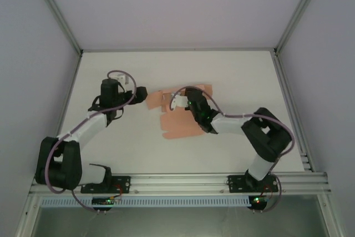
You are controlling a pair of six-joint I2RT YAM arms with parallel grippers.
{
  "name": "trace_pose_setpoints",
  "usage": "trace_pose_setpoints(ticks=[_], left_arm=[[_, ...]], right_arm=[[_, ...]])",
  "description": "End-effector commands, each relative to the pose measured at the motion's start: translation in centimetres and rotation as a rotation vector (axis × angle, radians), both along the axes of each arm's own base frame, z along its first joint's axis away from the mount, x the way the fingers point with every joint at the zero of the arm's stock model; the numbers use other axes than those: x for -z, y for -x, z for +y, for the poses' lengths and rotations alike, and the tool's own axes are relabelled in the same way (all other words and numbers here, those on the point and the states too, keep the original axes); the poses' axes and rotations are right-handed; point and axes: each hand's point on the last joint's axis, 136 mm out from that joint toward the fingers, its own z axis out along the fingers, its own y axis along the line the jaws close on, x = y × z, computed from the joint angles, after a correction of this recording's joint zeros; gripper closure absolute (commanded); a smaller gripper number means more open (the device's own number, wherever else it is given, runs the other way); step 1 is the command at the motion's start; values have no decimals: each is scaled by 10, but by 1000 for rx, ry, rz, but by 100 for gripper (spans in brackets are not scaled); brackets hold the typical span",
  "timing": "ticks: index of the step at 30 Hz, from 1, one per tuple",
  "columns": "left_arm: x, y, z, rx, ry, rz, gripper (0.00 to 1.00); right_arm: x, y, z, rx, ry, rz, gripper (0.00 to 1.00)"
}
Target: Assemble paper box
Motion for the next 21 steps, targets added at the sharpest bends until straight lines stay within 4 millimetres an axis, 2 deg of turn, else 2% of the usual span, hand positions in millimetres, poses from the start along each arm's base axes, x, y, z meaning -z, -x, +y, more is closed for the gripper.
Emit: trace_pose_setpoints(ticks=[1, 7, 12, 14, 18, 21], left_arm=[[-4, -7, 5, -46, 57, 29, 0], [18, -14, 24, -118, -12, 71, 0], [42, -19, 25, -118, -47, 131, 0], [48, -22, 17, -77, -29, 130, 0], [48, -24, -21, 124, 69, 86, 11], [44, -17, -51, 260, 83, 29, 18]], right_arm=[[-32, -7, 5, -24, 48, -234, 100], [-13, -1, 4, -32, -7, -240, 100], [6, 5, -2, -26, -21, -187, 100], [11, 7, -4, -28, -22, -172, 100], [19, 6, -9, -12, -19, -149, 100], [22, 5, -12, 6, -16, -133, 100]])
